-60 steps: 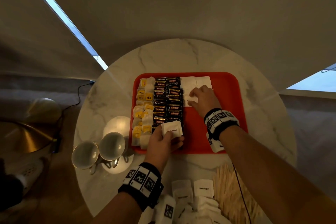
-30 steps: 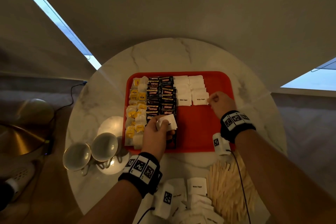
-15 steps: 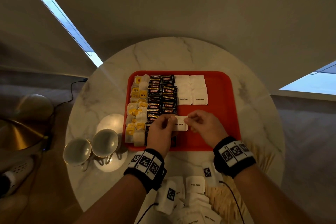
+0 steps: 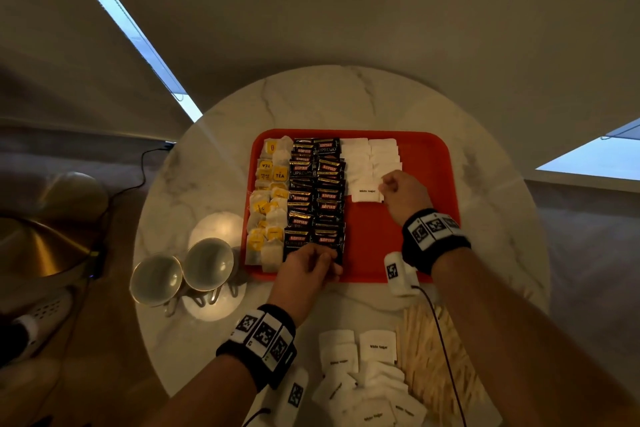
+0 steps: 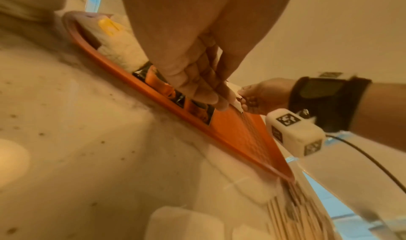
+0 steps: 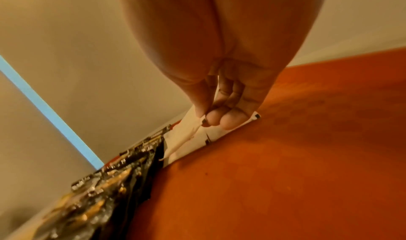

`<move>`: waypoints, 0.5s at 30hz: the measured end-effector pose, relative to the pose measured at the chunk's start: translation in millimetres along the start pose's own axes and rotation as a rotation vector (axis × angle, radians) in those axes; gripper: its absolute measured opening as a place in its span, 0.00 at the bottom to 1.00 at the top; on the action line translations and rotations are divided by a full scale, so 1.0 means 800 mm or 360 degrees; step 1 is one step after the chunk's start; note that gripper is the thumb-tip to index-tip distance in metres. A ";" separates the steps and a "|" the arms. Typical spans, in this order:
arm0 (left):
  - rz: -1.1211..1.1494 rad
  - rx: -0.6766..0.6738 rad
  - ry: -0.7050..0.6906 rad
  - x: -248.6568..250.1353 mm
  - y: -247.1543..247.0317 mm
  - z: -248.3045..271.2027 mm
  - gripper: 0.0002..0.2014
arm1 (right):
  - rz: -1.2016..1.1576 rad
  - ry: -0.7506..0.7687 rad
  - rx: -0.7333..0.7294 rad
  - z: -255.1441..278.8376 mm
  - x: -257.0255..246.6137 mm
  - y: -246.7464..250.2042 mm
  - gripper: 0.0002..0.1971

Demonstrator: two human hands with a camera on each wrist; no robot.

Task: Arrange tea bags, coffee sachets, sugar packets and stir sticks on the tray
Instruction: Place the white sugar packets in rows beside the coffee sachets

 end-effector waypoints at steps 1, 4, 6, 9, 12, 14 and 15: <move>-0.0078 -0.0019 -0.0026 -0.004 0.002 0.002 0.08 | 0.0029 0.0007 0.0006 -0.003 -0.004 -0.004 0.08; -0.0309 -0.0094 -0.0134 -0.013 0.007 0.011 0.07 | 0.0103 0.0024 0.0056 -0.005 -0.011 -0.010 0.03; -0.0489 -0.0171 -0.0203 -0.018 0.009 0.019 0.08 | 0.0127 0.0033 0.0102 0.003 -0.012 -0.006 0.06; -0.0863 -0.0304 -0.0352 -0.033 0.009 0.032 0.08 | 0.0115 0.0084 0.0139 0.029 -0.007 0.003 0.07; -0.1142 -0.0407 -0.0447 -0.047 0.007 0.044 0.09 | 0.0032 0.0104 0.0025 0.076 0.007 0.002 0.04; -0.1284 -0.0499 -0.0478 -0.057 0.002 0.051 0.18 | 0.0021 0.0134 -0.0104 0.115 0.018 -0.003 0.03; -0.1361 -0.0544 -0.0489 -0.061 -0.002 0.055 0.24 | 0.0030 0.0150 -0.0177 0.136 0.025 -0.006 0.03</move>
Point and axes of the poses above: each hand's wrist, its own z-axis away from the middle knuckle, its own y-axis out of the back of the hand, x = y × z, the point moved 4 cm from there along -z, towards the middle knuckle, and after that the axes turned 10 degrees about x, right-handed, at the moved point
